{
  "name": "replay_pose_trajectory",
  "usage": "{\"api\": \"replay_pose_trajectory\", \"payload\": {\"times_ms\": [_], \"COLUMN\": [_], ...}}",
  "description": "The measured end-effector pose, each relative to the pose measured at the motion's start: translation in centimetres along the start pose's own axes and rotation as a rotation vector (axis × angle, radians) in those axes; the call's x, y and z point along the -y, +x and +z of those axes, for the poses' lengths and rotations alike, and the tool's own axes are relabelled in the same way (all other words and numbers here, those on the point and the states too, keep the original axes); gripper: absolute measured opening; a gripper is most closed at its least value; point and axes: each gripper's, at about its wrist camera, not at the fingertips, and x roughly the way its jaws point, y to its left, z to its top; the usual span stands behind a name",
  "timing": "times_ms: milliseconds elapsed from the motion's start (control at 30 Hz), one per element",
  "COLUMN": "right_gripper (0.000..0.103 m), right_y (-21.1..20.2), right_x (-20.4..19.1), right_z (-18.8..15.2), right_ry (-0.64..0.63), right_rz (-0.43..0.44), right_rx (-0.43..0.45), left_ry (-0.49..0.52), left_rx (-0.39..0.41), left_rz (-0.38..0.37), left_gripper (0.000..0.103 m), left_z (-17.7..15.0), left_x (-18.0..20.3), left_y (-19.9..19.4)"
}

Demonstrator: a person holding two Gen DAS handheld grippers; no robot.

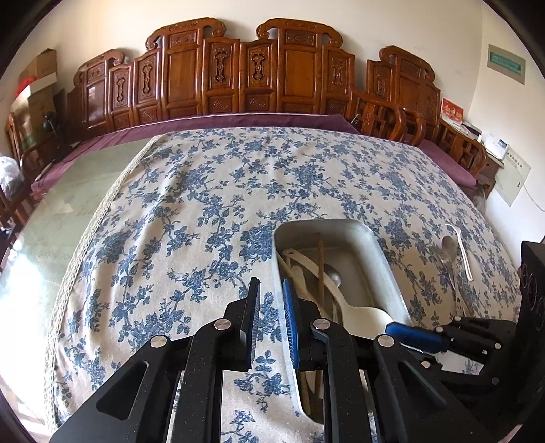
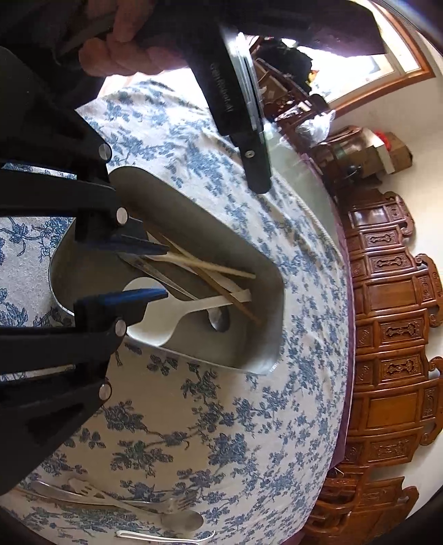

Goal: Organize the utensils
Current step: 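Lower the chopstick into the grey tray and open the right tool, then grasp the white plastic spork with the right tool while the left tool grasps a metal spoon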

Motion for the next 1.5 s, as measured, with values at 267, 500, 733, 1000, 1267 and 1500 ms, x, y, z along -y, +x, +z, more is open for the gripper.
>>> {"api": "replay_pose_trajectory", "payload": {"times_ms": [267, 500, 733, 1000, 1267, 1500], "right_gripper": [0.023, 0.023, 0.023, 0.033, 0.033, 0.033], "right_y": [-2.8, -6.6, -9.1, -8.5, -5.3, -3.4], "right_x": [0.8, 5.1, 12.9, 20.9, 25.0, 27.0], "right_z": [-0.1, -0.8, -1.1, -1.3, -1.1, -0.5], "right_ry": [-0.046, -0.074, -0.05, 0.048, 0.098, 0.115], "right_rz": [-0.014, -0.131, -0.317, -0.404, -0.439, -0.466], "right_rx": [0.039, 0.076, 0.09, 0.057, 0.022, -0.008], "left_ry": [0.013, 0.05, 0.099, 0.147, 0.176, 0.195], "left_rx": [0.008, 0.024, 0.036, 0.047, 0.052, 0.041], "left_rz": [-0.023, -0.063, -0.088, -0.089, -0.098, -0.108], "left_gripper": [0.013, 0.03, 0.055, 0.073, 0.074, 0.074], "left_z": [0.1, 0.1, -0.2, -0.3, -0.5, -0.8], "left_x": [1.4, 3.9, 6.7, 9.3, 11.9, 14.3], "left_y": [0.0, -0.1, 0.1, 0.4, 0.2, 0.2]}}
